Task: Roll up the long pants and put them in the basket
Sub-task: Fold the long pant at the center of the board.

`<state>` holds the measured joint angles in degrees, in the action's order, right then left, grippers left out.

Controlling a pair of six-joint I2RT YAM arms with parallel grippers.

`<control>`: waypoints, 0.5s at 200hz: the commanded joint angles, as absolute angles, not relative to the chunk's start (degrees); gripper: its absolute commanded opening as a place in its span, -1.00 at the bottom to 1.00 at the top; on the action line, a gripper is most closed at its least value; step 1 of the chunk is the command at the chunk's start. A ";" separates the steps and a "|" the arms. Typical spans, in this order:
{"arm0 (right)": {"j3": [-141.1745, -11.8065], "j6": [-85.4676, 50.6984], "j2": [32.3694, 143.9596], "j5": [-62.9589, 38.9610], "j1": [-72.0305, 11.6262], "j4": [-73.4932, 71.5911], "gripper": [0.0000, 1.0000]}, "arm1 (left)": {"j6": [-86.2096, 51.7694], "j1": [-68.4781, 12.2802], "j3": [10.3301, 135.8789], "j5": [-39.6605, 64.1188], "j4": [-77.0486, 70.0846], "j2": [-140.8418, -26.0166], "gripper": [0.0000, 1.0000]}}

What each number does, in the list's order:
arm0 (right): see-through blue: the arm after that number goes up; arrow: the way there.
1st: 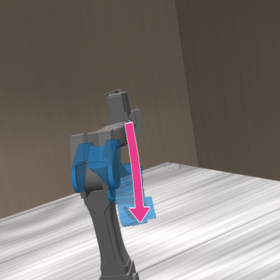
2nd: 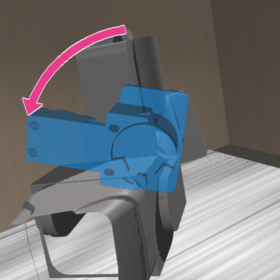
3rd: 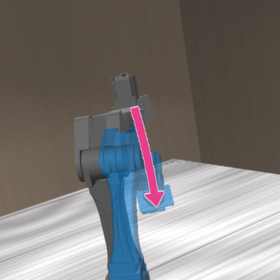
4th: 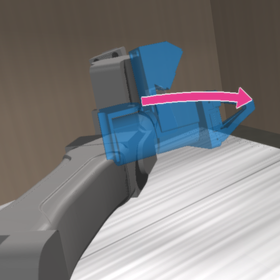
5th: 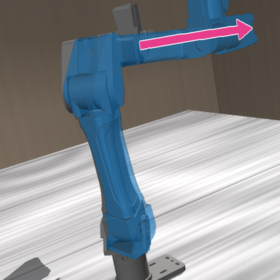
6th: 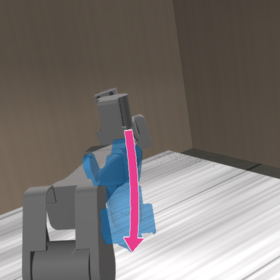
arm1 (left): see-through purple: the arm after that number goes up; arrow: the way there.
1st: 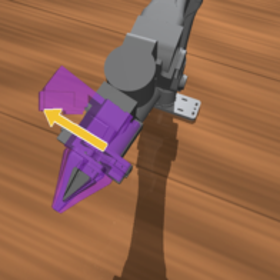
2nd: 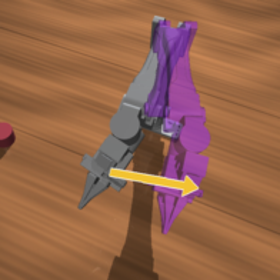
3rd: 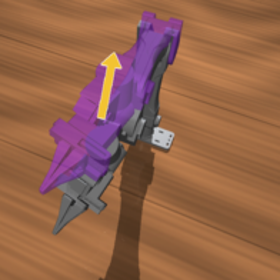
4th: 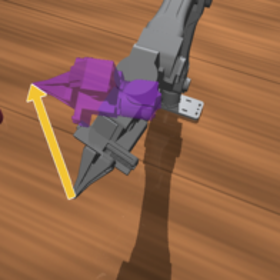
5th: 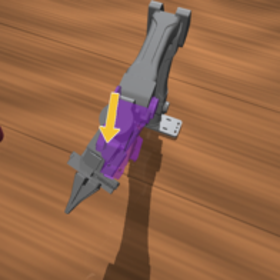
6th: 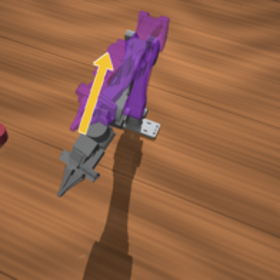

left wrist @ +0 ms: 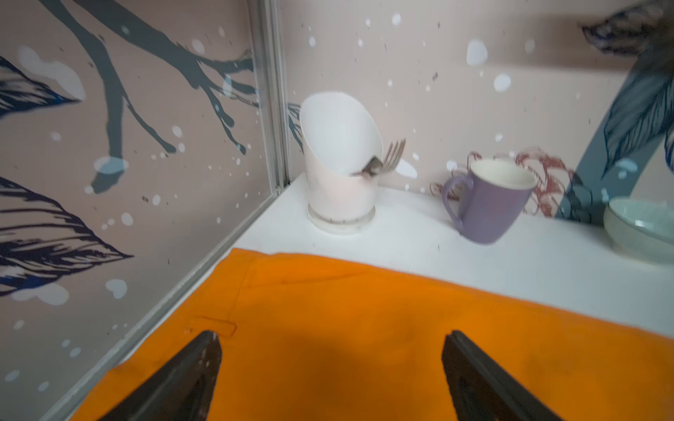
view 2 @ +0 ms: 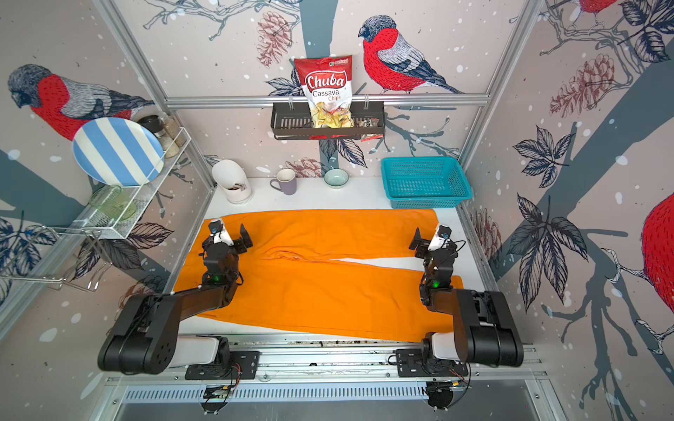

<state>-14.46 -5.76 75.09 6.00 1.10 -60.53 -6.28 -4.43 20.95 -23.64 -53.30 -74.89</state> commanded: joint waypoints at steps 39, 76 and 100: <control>-30.64 -25.50 60.65 7.62 1.21 -14.09 1.00 | -30.44 -5.96 25.18 -29.98 -19.53 -57.21 0.94; -38.52 -32.79 57.24 2.83 1.16 9.17 1.00 | -42.18 -5.80 31.68 -25.11 0.77 -51.44 0.92; -40.37 -37.38 54.01 5.28 1.36 21.99 1.00 | -46.23 -5.80 34.02 -17.87 8.12 -51.00 0.92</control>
<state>-38.89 -29.71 56.40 4.25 1.17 2.04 -38.41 -5.80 32.14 -25.30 -5.74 -51.44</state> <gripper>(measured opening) 0.997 0.955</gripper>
